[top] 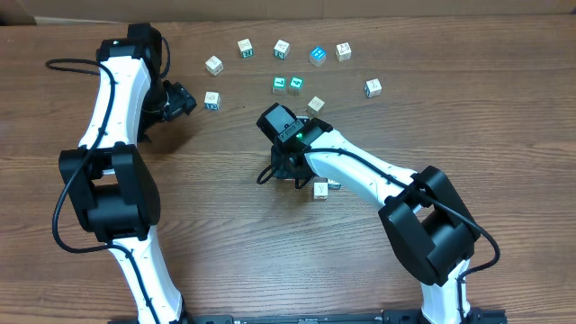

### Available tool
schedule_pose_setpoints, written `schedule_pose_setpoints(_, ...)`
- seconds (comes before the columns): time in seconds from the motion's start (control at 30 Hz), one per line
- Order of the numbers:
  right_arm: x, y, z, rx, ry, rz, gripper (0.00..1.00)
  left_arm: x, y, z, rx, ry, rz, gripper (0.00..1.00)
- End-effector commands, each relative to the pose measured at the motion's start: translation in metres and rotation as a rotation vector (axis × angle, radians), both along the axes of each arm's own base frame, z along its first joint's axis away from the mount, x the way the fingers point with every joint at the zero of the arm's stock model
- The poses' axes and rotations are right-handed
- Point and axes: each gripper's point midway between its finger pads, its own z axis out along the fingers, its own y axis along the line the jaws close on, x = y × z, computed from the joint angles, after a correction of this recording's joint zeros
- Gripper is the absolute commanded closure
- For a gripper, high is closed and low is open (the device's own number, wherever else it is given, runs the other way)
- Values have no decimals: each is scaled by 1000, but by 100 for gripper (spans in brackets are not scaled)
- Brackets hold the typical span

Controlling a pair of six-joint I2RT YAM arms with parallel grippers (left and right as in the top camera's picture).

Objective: Form a circle

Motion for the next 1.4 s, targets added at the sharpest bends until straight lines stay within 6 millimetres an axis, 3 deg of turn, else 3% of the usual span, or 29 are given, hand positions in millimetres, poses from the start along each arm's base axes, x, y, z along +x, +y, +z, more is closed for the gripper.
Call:
schedule_pose_setpoints(0.0,-1,-5,-8,-21,10,-6,71,4,-2,3,1,-13,-19,1)
schedule_pose_setpoints(1.37,-2,-6,-8,-25,16,-6,76,4,-2,3,1,-13,-19,1)
